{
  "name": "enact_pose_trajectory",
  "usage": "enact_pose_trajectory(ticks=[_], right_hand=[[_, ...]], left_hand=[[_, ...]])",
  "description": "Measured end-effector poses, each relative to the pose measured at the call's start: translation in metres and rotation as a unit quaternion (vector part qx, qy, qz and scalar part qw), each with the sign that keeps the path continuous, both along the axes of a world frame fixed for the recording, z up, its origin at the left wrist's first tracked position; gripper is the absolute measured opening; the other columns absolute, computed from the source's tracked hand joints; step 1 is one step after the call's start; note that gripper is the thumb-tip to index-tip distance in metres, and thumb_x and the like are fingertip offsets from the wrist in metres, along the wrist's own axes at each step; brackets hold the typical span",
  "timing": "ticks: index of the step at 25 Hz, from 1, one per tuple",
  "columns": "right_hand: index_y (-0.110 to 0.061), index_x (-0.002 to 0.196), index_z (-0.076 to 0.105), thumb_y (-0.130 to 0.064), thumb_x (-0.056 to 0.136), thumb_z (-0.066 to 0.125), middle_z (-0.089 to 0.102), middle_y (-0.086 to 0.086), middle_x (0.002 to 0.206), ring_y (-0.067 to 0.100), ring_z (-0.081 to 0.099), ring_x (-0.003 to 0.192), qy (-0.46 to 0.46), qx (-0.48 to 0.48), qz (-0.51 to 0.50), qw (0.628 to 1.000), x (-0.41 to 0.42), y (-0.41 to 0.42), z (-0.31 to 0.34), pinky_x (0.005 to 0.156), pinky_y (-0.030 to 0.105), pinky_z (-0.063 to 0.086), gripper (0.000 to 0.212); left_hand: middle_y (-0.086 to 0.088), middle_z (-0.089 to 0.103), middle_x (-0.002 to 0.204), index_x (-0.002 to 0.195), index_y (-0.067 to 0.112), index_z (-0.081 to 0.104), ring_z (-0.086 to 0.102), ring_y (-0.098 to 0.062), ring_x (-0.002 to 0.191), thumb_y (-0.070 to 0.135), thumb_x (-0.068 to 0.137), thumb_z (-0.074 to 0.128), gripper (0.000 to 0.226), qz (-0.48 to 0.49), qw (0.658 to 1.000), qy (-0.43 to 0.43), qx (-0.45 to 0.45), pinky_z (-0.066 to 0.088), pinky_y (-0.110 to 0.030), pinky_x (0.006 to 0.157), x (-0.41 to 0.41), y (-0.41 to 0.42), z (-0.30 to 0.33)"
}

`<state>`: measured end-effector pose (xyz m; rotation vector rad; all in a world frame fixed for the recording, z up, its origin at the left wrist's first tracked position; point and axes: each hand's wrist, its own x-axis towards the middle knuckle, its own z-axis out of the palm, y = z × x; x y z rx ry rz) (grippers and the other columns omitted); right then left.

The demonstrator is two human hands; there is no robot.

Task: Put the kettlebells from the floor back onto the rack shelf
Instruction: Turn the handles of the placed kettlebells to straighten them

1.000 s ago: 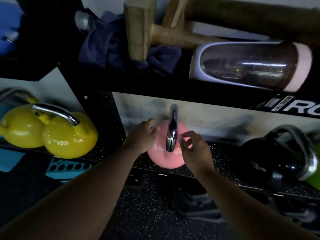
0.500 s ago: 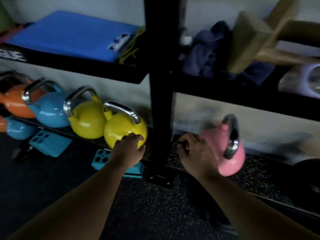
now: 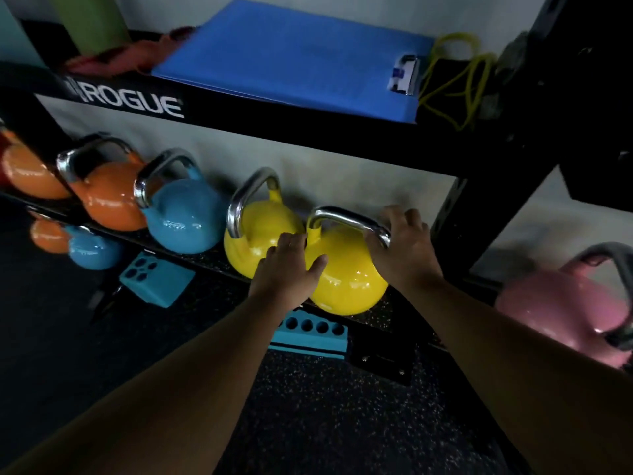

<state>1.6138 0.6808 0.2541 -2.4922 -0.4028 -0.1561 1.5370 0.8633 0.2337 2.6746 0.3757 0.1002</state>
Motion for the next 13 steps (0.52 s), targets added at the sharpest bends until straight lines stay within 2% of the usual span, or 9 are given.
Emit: enact_pose_trajectory(ticks=[5, 7, 10, 13], right_hand=[[-0.019, 0.133, 0.043, -0.055, 0.095, 0.039, 0.049, 0.019, 0.129, 0.041, 0.045, 0.118, 0.077, -0.064, -0.008, 0.995, 0.042, 0.031, -0.024, 0.092, 0.047, 0.041, 0.052], [-0.019, 0.133, 0.041, -0.055, 0.097, 0.031, 0.047, 0.020, 0.127, 0.045, 0.048, 0.115, 0.096, -0.042, 0.003, 0.995, 0.045, 0.036, -0.038, 0.090, 0.049, 0.043, 0.052], [-0.016, 0.123, 0.047, -0.052, 0.097, 0.034, 0.050, 0.017, 0.113, 0.040, 0.051, 0.103, 0.061, 0.015, 0.007, 0.998, 0.043, 0.033, -0.045, 0.085, 0.046, 0.046, 0.045], [-0.018, 0.110, 0.053, -0.050, 0.096, 0.043, 0.055, 0.009, 0.104, 0.029, 0.053, 0.100, 0.059, 0.050, -0.004, 0.997, 0.039, 0.030, -0.042, 0.079, 0.035, 0.043, 0.036]], left_hand=[[-0.011, 0.025, 0.155, 0.152, 0.024, 0.016, 0.039, -0.041, 0.133, 0.064, 0.093, 0.033, 0.074, 0.029, 0.995, -0.012, -0.099, 0.040, -0.054, 0.102, 0.065, -0.006, -0.006], [-0.012, 0.021, 0.157, 0.152, 0.028, 0.013, 0.037, -0.040, 0.136, 0.064, 0.093, 0.030, 0.071, 0.029, 0.987, -0.009, -0.161, 0.039, -0.055, 0.105, 0.083, -0.007, -0.015], [-0.007, 0.019, 0.156, 0.148, 0.042, 0.010, 0.040, -0.038, 0.134, 0.069, 0.091, 0.029, 0.065, 0.034, 0.961, -0.070, -0.264, 0.044, -0.057, 0.101, 0.089, -0.014, -0.030], [-0.003, 0.005, 0.162, 0.149, 0.049, 0.002, 0.028, -0.039, 0.142, 0.070, 0.090, 0.033, 0.070, 0.075, 0.930, -0.126, -0.338, 0.041, -0.054, 0.104, 0.087, -0.030, -0.040]])
